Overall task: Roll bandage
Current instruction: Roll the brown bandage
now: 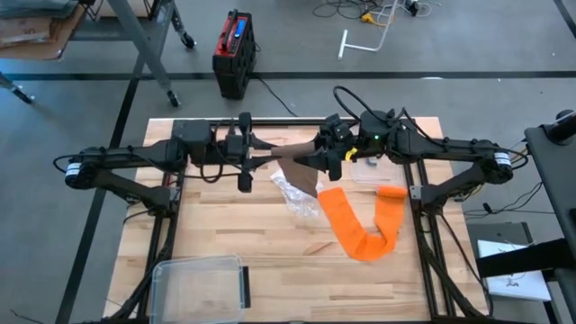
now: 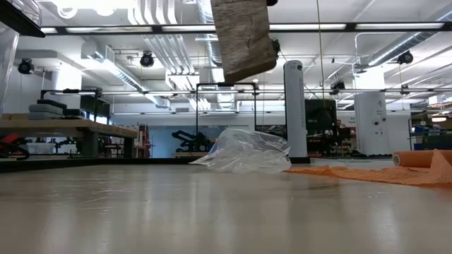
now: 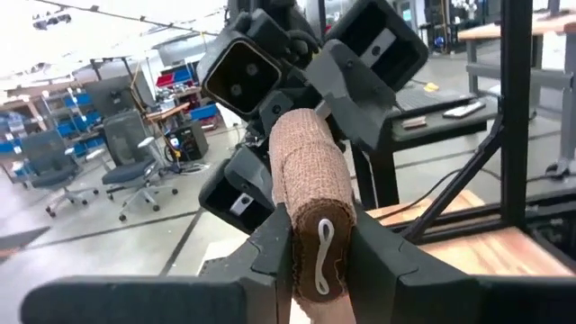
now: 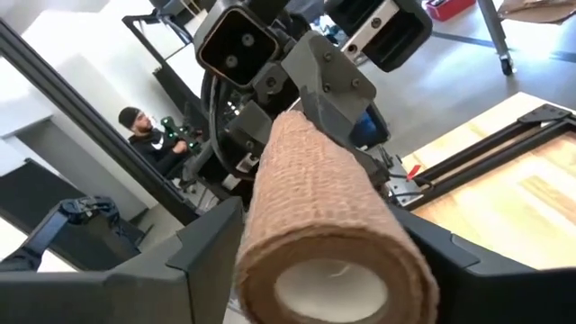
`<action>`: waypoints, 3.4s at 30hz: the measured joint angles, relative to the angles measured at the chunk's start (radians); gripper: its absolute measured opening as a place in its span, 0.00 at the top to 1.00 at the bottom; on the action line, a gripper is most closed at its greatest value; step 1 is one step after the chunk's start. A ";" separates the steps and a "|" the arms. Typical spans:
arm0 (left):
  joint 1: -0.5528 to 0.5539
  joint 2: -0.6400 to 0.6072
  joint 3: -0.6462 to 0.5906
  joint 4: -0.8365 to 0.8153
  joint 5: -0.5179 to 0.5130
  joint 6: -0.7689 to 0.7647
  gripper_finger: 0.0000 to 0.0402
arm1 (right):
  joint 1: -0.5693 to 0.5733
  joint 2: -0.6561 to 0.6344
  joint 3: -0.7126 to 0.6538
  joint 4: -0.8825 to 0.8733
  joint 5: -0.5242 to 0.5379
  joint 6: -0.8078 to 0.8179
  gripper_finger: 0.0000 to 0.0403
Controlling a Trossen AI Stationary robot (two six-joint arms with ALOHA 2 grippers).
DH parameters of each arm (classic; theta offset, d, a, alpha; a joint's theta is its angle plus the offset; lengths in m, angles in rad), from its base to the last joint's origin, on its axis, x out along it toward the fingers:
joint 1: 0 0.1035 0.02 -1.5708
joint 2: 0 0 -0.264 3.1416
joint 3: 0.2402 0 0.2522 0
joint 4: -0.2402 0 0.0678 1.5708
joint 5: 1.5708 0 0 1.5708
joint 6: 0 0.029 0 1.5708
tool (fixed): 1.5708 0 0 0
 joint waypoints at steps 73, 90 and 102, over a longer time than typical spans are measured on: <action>0.015 0.015 0.000 -0.012 0.144 -0.344 0.42 | 0.006 -0.001 0.000 -0.048 0.008 -1.263 0.73; 0.027 0.014 0.000 -0.043 0.112 -0.353 0.37 | 0.006 0.000 0.000 -0.047 0.045 -1.308 0.74; 0.028 0.018 0.000 -0.011 0.105 -0.293 0.72 | 0.006 0.000 0.000 -0.050 0.044 -1.171 0.68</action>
